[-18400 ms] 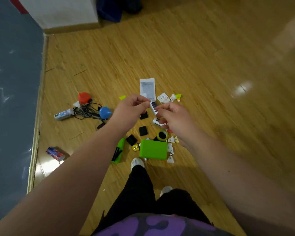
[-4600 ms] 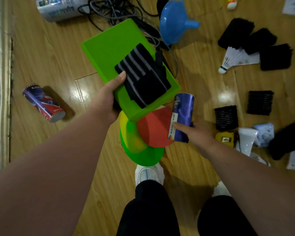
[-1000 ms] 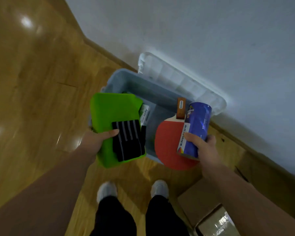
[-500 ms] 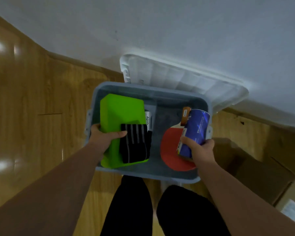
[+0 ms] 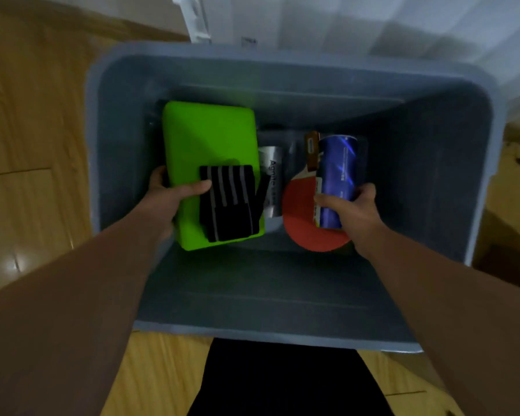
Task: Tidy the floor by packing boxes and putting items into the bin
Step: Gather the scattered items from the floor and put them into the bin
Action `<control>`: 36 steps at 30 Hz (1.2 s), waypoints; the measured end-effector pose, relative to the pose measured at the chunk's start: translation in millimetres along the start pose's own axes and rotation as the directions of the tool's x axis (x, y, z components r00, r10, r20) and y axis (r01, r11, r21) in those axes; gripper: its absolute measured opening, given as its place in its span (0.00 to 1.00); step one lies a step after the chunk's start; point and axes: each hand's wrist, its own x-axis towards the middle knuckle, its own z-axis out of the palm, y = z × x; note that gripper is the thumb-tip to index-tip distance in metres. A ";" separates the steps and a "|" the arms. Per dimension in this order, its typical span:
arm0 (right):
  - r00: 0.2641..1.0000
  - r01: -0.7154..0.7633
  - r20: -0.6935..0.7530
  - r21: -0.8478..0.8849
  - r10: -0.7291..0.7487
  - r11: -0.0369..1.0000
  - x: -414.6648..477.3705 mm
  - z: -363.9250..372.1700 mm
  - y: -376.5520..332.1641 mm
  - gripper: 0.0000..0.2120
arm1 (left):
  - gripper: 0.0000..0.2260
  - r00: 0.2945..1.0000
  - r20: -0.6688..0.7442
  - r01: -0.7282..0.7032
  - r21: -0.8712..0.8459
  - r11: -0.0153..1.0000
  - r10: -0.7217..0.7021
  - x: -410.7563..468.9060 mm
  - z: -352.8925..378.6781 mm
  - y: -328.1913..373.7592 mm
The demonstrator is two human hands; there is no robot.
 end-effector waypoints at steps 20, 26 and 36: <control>0.998 0.054 -0.025 -0.143 -0.059 0.988 -71.4 22.8 -64.5 0.31 | 0.26 0.904 -0.095 -0.335 0.447 0.829 0.417 -64.2 42.9 44.8; 0.993 0.115 0.042 -0.035 -0.113 0.993 -140.7 16.0 -136.8 0.12 | 0.16 0.895 -0.011 -0.405 0.401 0.822 0.446 -125.7 34.8 108.6; 0.931 0.229 0.297 -0.028 -0.211 0.973 -267.1 -8.4 -221.5 0.05 | 0.06 0.911 -0.022 -0.408 0.079 0.909 0.411 -250.9 -26.3 133.6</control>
